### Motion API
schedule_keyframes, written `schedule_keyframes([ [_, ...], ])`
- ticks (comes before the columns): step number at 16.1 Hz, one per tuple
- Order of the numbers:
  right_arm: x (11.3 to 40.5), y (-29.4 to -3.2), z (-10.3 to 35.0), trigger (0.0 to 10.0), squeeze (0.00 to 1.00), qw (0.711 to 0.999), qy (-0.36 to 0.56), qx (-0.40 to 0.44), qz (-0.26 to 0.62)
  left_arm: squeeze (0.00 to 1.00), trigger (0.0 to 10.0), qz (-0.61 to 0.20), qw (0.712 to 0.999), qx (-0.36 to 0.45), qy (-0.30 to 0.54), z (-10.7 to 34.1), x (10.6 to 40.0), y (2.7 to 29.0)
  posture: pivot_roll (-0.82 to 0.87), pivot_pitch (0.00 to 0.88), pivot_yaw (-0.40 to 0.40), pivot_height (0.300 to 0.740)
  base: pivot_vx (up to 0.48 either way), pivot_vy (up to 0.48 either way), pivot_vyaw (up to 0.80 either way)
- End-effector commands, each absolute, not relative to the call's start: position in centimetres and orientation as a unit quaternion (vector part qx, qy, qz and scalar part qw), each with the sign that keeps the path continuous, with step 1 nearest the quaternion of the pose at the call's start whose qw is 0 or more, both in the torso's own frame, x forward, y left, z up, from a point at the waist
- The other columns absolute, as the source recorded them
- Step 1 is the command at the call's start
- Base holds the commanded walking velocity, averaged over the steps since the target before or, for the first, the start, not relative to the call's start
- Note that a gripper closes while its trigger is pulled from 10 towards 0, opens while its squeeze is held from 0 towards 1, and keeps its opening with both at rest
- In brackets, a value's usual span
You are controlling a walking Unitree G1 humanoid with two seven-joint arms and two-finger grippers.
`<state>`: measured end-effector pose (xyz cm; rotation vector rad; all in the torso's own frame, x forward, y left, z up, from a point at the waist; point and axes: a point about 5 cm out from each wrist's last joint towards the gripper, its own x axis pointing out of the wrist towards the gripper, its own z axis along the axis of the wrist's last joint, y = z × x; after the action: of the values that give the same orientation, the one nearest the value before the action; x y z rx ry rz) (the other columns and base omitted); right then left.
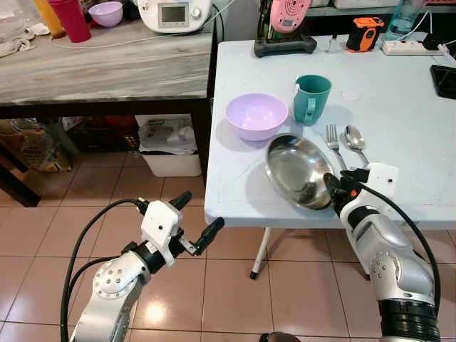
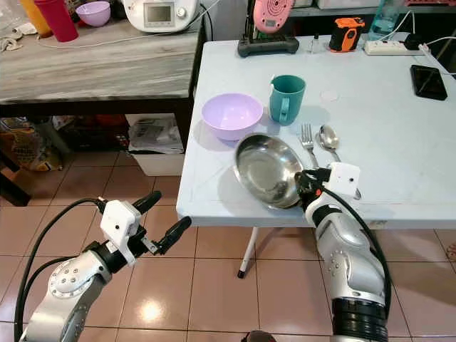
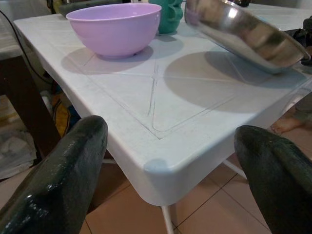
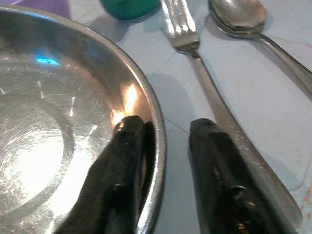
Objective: Setting the table
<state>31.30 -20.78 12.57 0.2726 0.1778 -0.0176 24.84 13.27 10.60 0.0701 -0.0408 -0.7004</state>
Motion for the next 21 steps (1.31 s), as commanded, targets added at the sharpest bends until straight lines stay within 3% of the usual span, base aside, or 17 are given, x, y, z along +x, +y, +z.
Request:
schedule_keyframes([
  [1,31.3,-21.0,12.1,2.4,0.00,0.981,0.104,0.161,-0.024,0.00,10.0,-0.347,0.937,0.038,-0.018,10.5,24.8,13.3,-0.20,0.122,0.051,0.740,0.000,0.000,0.00],
  [3,31.4,-21.1,12.1,2.9,0.00,0.978,0.105,0.177,-0.033,0.00,10.0,-0.345,0.937,0.038,-0.019,10.6,24.8,13.3,-0.20,0.122,0.053,0.740,0.000,0.000,0.00],
  [4,31.4,-21.2,12.1,5.6,0.00,0.977,0.105,0.183,-0.040,0.00,10.0,-0.344,0.938,0.039,-0.020,10.7,24.7,13.3,-0.20,0.122,0.054,0.740,0.000,0.000,0.00],
  [6,31.7,-20.9,12.6,10.0,0.00,0.975,0.099,0.195,-0.043,0.00,10.0,-0.342,0.939,0.043,-0.022,10.8,24.8,13.4,-0.20,0.122,0.057,0.740,0.000,0.000,0.00],
  [8,32.0,-20.8,13.1,10.0,0.00,0.973,0.091,0.204,-0.048,0.00,10.0,-0.341,0.939,0.047,-0.024,10.9,24.9,13.5,-0.20,0.123,0.059,0.740,0.000,0.000,0.00],
  [9,32.1,-20.8,13.5,10.0,0.31,0.972,0.086,0.211,-0.053,0.00,10.0,-0.340,0.939,0.048,-0.025,10.9,25.0,13.5,-0.20,0.123,0.061,0.740,0.000,0.000,0.00],
  [10,32.2,-20.9,13.7,10.0,1.00,0.972,0.083,0.213,-0.056,0.00,10.0,-0.340,0.939,0.048,-0.025,10.9,25.0,13.5,-0.20,0.124,0.060,0.740,0.000,0.000,0.00],
  [13,32.5,-20.6,14.1,10.0,1.00,0.969,0.079,0.226,-0.055,0.00,10.0,-0.340,0.939,0.050,-0.025,10.9,25.1,13.6,-0.20,0.123,0.060,0.740,0.000,0.000,0.00],
  [14,32.6,-20.3,14.3,10.0,0.75,0.968,0.077,0.233,-0.045,0.00,10.0,-0.340,0.939,0.051,-0.025,10.9,25.2,13.6,-0.20,0.124,0.059,0.740,0.000,0.000,0.00],
  [15,32.7,-20.2,14.5,10.0,0.75,0.968,0.076,0.235,-0.040,0.00,10.0,-0.341,0.938,0.052,-0.025,11.0,25.2,13.6,-0.20,0.124,0.059,0.740,0.000,0.000,0.00],
  [16,32.8,-19.8,14.8,10.0,0.00,0.968,0.075,0.236,-0.027,0.00,10.0,-0.341,0.938,0.053,-0.025,11.0,25.2,13.6,-0.20,0.127,0.059,0.740,0.000,0.000,0.00],
  [21,32.8,-19.1,14.8,10.0,0.00,0.968,0.095,0.234,0.000,0.00,10.0,-0.344,0.937,0.056,-0.023,11.0,25.1,13.6,-0.20,0.128,0.054,0.740,0.000,0.000,0.00],
])
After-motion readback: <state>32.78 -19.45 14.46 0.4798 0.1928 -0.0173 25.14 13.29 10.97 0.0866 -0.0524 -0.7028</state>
